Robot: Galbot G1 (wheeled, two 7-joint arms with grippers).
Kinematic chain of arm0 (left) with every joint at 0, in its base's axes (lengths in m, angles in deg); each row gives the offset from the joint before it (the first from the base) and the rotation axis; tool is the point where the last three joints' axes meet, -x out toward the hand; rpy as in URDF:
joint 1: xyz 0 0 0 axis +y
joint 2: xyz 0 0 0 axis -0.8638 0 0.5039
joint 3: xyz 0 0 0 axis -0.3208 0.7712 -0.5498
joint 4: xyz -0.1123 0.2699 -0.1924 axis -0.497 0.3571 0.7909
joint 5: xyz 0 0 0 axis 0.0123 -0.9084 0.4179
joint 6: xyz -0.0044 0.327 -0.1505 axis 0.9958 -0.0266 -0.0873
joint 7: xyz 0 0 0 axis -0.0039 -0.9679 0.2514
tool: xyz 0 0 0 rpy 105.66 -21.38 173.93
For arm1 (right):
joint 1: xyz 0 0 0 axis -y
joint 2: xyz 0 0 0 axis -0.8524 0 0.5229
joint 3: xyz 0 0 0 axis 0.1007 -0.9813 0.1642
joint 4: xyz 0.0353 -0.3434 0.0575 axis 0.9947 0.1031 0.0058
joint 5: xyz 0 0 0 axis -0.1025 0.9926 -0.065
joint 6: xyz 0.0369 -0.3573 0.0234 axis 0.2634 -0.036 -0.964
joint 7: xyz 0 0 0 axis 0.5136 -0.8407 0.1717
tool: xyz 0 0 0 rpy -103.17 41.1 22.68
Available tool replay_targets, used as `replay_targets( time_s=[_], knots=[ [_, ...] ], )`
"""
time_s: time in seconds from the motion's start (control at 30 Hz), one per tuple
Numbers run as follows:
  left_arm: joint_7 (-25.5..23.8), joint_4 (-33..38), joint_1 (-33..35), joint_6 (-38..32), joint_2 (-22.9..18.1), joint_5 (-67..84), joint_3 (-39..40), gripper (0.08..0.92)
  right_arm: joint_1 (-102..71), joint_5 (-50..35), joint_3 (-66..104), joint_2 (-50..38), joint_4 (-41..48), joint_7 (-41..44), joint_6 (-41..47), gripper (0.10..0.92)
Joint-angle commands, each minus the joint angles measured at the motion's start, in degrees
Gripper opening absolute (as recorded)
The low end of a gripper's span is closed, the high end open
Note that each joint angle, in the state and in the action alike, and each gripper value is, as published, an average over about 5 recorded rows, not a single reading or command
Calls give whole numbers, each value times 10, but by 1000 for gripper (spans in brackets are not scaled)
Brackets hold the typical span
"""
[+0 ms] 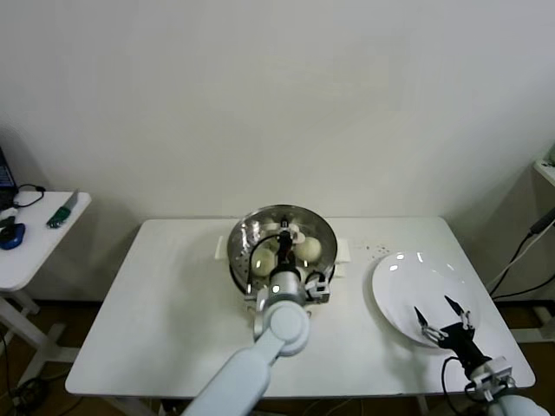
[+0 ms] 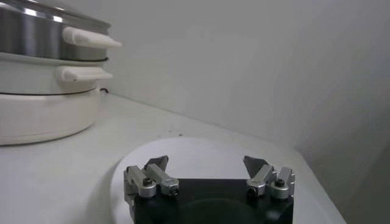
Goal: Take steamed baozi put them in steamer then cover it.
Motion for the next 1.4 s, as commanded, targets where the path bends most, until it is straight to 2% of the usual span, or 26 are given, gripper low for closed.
replay_targets(
  time_s=[0.03, 0.4, 0.5, 1.13, 1.23, 1.4],
  knots=[
    [20, -5, -1, 28, 0, 17, 0, 150, -1, 2, 0, 2, 0, 1, -1, 823],
    [10, 8, 1, 28, 14, 36, -4, 163, 0, 3, 0, 4, 1, 3, -1, 823],
    [10, 25, 2, 28, 26, 45, -4, 225, 0, 3, 0, 4, 2, 3, -1, 823],
    [-11, 165, 53, 28, 90, 91, -10, 770, 8, -13, -1, 0, -8, -2, 32, 823],
    [-9, 193, 68, 28, 103, 102, -17, 813, 9, -15, -1, 0, -11, -2, 32, 823],
    [18, 250, 99, 28, 132, 140, -45, 822, 8, -41, -2, 0, -23, -10, 44, 823]
  ],
)
